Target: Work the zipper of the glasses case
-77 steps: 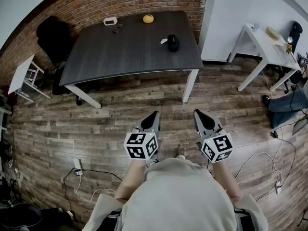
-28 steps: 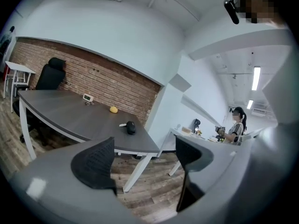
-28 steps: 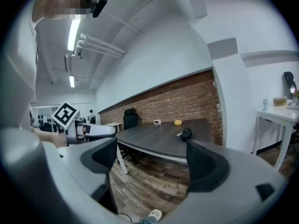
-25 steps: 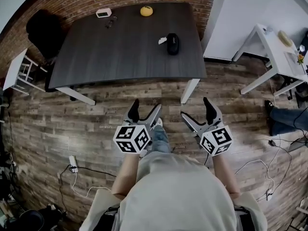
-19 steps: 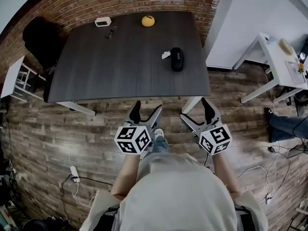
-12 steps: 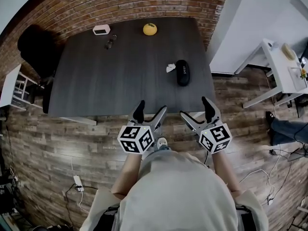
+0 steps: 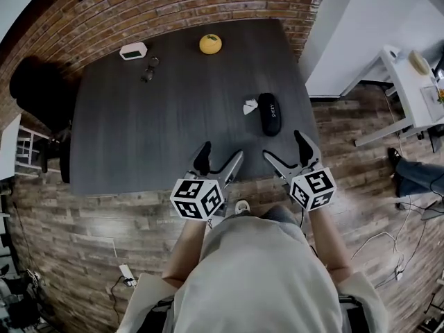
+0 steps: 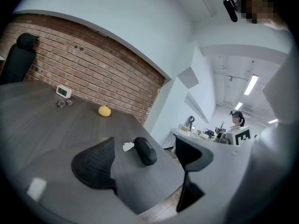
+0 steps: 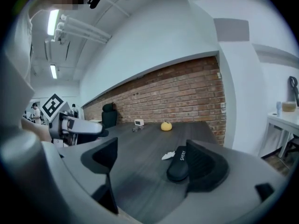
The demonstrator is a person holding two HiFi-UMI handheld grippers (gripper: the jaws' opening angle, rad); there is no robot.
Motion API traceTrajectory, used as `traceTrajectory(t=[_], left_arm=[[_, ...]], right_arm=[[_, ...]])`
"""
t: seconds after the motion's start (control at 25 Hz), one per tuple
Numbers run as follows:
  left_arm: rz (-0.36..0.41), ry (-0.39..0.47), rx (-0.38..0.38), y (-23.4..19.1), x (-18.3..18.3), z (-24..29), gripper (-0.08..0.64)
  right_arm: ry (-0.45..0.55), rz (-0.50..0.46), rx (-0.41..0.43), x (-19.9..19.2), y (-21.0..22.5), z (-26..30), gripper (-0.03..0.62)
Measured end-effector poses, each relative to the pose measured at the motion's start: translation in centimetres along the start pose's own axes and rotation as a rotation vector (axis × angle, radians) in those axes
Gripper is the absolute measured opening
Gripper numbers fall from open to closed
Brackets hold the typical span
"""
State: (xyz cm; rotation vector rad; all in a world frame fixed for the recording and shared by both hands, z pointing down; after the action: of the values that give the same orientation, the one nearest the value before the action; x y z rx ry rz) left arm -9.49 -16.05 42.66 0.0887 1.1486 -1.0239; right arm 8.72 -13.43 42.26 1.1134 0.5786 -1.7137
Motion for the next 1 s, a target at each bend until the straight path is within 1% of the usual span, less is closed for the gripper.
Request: traceTrajectory(t=[0.2, 0.4, 0.52, 0.76, 1.0], left_arm=[[-0.030, -0.032, -0.003, -1.2, 0.0, 1.8, 0.394], [-0.059, -0.049, 0.013, -1.8, -0.5, 4.1, 0.394], [-0.092, -0.060, 0.029, -2.1, -0.8, 5.5, 0.394], [-0.107, -0.084, 0.047, -2.4, -0.4, 8.3, 0.394], [-0.102, -0.106, 0.050, -2.4, -0.2, 10.3, 0.394]], right_arm=[[-0.041, 0.029, -0.031, -0.9, 3.3, 3.4, 0.430], [-0.129, 0.048, -0.044, -2.9, 6.9, 6.8, 0.430], [-0.173, 0.089, -0.040, -4.1, 8.7, 8.7, 0.430], [-0.242, 0.150, -0.002, -5.9, 11.1, 11.9, 0.430], [-0.313, 0.125, 0.080, -6.8, 10.4, 15.1, 0.430]])
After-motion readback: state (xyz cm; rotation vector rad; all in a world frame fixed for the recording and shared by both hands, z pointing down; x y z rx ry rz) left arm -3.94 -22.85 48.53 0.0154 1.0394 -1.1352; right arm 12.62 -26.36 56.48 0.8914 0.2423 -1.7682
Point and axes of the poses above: the fingertips, and each gripper's own axes: z forward along the fingers, y to its right, x out of its top, the point moved 4 cm from there along -z, backward along the fingers, and after that the axes turned 13 degrees about -y, right-handed, at the moved point
